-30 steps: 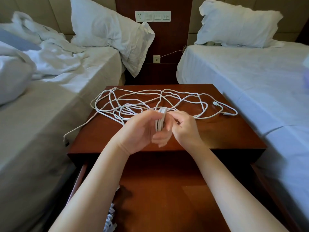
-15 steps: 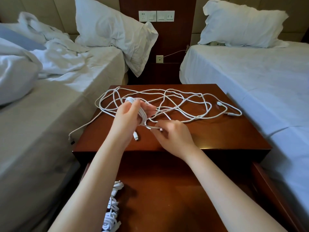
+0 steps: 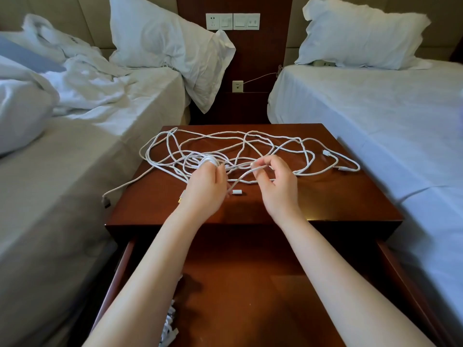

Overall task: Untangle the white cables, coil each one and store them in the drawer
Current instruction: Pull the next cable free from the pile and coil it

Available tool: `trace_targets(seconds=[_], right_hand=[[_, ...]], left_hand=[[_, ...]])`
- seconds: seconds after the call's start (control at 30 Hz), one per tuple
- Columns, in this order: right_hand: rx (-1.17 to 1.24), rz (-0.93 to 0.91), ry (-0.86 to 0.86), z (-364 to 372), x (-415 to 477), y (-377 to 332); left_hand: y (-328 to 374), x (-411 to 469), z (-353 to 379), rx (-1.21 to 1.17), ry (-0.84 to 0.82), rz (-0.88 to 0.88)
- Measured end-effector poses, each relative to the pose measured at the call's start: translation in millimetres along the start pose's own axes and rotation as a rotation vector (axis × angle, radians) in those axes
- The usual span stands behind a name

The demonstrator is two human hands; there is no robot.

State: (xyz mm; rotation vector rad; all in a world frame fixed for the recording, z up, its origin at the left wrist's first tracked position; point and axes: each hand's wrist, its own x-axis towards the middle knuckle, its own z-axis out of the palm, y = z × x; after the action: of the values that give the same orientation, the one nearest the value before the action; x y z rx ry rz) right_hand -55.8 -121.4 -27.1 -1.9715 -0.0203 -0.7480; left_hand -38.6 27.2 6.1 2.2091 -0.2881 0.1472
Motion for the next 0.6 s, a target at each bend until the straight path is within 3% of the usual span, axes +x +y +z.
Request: trace_targets(seconds=[0.17,0.3,0.6], right_hand=[[0.286,0.179,0.088,-15,7,-2],[0.363,0.180,0.067,-21,10,1],[-0.007,-0.082,-0.044,-35,13,15]], left_hand=[[-9,-3,3,0.073,-0.091,0.036],[-12,-4,5,0.123,-0.134,0.053],[-9,-8,-2,0.169,-0.179,0.063]])
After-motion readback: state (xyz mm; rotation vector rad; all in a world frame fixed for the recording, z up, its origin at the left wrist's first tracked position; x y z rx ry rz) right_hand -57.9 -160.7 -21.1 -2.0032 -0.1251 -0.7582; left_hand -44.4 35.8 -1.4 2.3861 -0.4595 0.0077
